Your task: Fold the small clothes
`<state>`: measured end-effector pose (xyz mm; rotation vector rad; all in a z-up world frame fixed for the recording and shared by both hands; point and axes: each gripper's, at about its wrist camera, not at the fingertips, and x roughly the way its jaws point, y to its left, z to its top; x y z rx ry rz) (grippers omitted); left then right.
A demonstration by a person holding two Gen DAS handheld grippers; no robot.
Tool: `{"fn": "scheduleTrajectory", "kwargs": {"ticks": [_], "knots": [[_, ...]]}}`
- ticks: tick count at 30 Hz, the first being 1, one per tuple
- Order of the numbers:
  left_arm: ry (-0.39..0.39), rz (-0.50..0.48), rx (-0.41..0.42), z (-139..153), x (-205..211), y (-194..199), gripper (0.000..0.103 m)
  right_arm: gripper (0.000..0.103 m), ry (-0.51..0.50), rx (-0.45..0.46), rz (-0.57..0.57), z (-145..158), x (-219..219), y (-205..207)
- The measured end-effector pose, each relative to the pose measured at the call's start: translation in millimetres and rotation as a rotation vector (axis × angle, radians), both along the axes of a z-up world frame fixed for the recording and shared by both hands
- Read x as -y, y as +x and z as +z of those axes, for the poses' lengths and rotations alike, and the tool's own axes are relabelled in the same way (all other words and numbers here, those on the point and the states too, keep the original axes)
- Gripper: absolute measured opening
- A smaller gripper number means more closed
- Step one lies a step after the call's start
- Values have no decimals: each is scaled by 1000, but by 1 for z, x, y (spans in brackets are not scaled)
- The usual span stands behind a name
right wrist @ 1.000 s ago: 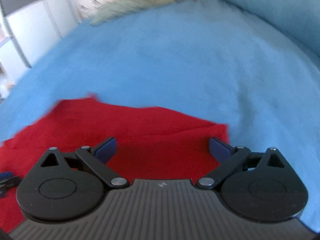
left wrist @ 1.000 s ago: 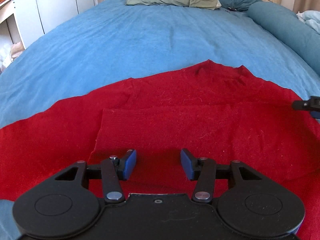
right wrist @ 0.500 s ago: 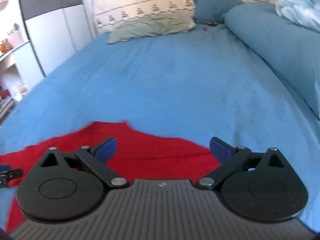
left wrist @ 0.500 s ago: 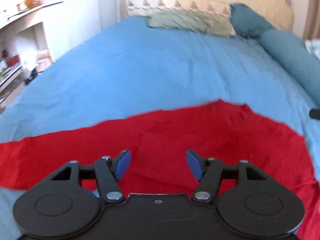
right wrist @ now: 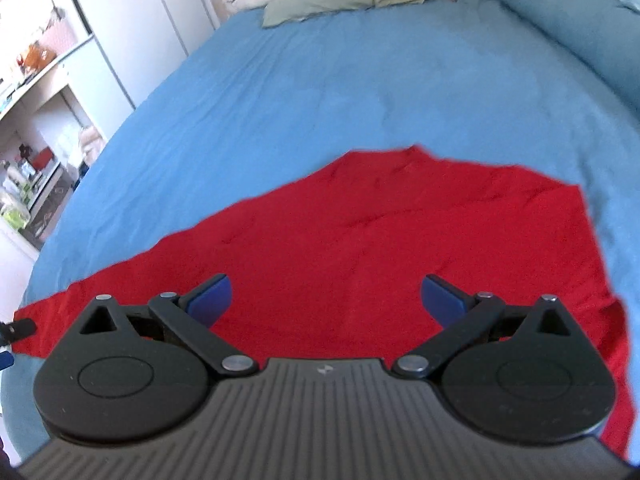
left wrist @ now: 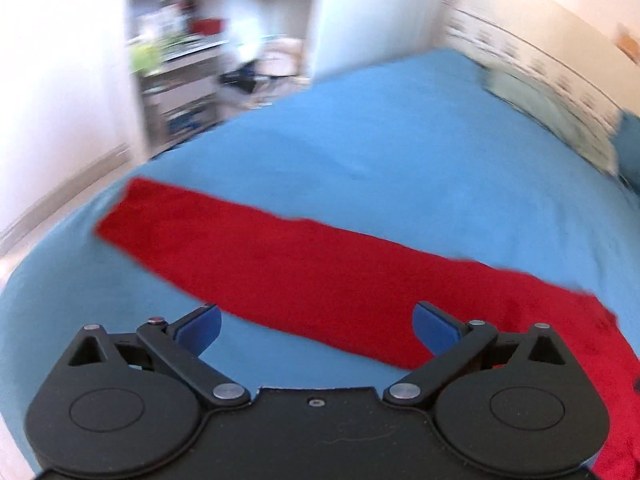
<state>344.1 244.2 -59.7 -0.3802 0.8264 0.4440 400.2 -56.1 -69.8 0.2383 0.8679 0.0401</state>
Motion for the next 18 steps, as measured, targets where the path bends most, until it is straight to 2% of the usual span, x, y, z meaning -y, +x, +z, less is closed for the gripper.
{"fn": "scheduleTrajectory", "kwargs": {"ticks": [3, 6, 7, 8, 10, 13, 15, 18], "knots": [[-40, 73, -4, -17, -44, -2, 96, 103, -3, -22, -4, -11, -30, 0], [-76, 142, -16, -37, -81, -1, 78, 103, -5, -40, -20, -20, -56, 0], [-77, 174, -23, -42, -91, 0, 68, 103, -6, -40, -23, -21, -63, -2], [-81, 199, -31, -48, -100, 1, 62, 103, -8, -41, -27, -22, -72, -4], [-93, 235, -48, -56, -118, 1, 60, 103, -19, -48, -36, -26, -87, -6], [-100, 238, -40, -61, -134, 1, 52, 103, -20, -49, -50, -29, -103, -9], [-72, 217, -32, -60, -137, 4, 49, 103, -16, -48, -57, -30, -109, -11], [-31, 209, -32, -60, -144, 12, 35, 103, -1, -49, -73, -35, -110, -7]]}}
